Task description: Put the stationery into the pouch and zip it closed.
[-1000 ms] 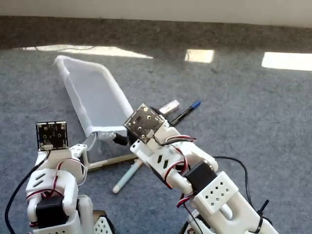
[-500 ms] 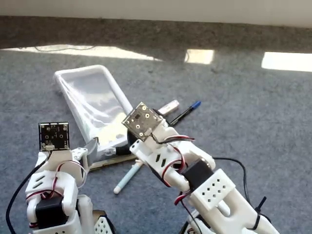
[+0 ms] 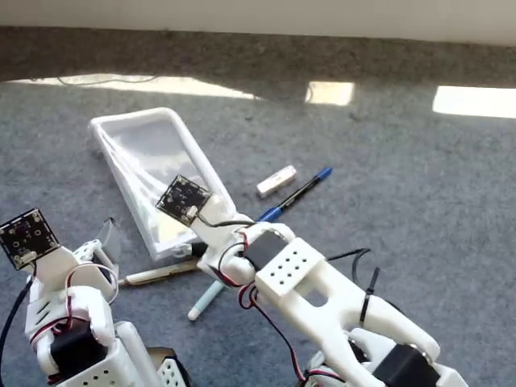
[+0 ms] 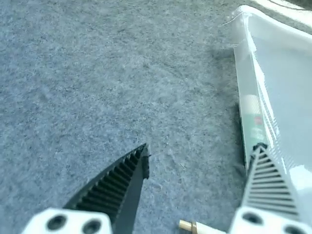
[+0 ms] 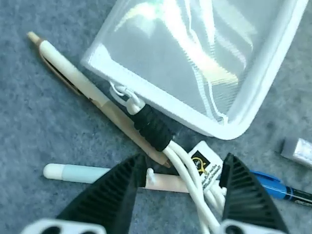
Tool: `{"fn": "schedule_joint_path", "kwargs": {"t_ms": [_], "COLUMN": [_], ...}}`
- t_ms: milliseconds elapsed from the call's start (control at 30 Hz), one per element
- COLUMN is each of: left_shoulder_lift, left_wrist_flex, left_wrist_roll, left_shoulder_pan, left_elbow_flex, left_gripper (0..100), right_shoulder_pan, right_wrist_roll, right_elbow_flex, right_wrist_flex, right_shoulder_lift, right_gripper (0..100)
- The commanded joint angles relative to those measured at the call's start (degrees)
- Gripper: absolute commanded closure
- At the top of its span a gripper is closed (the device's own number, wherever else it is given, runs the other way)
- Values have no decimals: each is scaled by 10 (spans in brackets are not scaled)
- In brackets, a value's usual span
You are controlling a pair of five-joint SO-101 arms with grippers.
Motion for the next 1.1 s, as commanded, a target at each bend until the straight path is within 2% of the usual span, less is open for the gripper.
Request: {"fn": "schedule_joint_path", "kwargs": {"t_ms": [0,267,467,833,900,1033,1067], "left_shoulder_lift": [-1,-1,-1,-1,-1,-1,-1], "left_wrist_flex": [-13,-12,-16,-13,-13,-13,-13], "left_wrist_roll": [4,4,4,4,4,4,4], "left_shoulder_pan": [-7,-6,-3,-3,-3,-3,-3], "left_elbow_flex": [-3,2,7,7,7,7,7], "left_gripper": [695,695,695,695,695,695,695], "right_shoulder_pan": [-22,-34,-36,-17,-13,-9,-6], "right_wrist_roll": [-2,-2,31,31,31,34,34], "right_elbow_flex": [-31,-31,-34,-124,-125,-127,-127], "right_wrist_flex": [-9,-64,-98,-99,-99,-97,-95], "right_shoulder_lift": [22,82,117,225,225,222,220], "right_gripper": [770,769,769,772,816,994,995]}}
